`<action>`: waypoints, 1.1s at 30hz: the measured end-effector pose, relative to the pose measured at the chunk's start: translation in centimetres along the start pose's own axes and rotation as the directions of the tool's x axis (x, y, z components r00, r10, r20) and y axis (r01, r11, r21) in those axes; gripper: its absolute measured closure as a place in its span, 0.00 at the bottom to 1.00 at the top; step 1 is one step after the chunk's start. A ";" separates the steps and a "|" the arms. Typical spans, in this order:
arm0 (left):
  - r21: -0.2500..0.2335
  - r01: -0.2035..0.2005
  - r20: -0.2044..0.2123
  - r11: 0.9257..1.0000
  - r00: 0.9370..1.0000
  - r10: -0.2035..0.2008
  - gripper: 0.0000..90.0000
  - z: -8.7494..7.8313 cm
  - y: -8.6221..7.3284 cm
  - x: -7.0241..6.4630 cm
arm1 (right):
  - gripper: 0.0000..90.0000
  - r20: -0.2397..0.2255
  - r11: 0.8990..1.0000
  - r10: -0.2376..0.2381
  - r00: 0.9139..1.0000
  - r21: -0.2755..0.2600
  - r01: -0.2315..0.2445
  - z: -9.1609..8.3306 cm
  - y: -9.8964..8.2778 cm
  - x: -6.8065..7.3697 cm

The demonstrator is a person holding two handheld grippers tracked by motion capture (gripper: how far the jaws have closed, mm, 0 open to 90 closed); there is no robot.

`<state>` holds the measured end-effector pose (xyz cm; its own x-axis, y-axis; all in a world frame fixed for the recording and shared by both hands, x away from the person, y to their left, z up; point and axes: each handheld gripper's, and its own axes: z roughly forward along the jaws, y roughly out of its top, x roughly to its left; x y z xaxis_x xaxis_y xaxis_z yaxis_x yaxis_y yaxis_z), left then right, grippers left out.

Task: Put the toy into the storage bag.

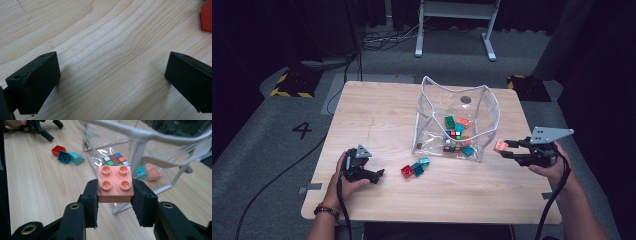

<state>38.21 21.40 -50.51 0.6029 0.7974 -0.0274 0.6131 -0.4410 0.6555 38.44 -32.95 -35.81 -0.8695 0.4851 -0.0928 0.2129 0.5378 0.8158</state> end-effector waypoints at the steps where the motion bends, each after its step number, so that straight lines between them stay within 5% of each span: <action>1: 0.000 0.000 0.000 1.000 1.000 0.000 0.00 0.0 0.0 0.0 | 0.66 -0.001 1.000 0.002 1.000 -0.003 -0.002 -0.3 0.2 -0.1; 15: 0.000 0.000 0.000 1.000 1.000 0.000 0.00 0.0 0.0 0.0 | 0.66 0.085 0.997 -0.005 0.996 -0.070 0.011 -3.4 4.5 -1.9; 33: -0.002 -0.002 -0.001 1.000 1.000 0.002 0.00 0.0 0.0 0.0 | 0.66 0.072 0.998 -0.016 0.997 -0.062 0.021 -0.2 9.8 -4.6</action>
<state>38.23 21.40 -50.52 0.6035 0.7970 -0.0254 0.6112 -0.4418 0.6567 44.45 -30.02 -27.24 -0.8387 0.5245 -0.1465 0.1668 0.5035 0.8477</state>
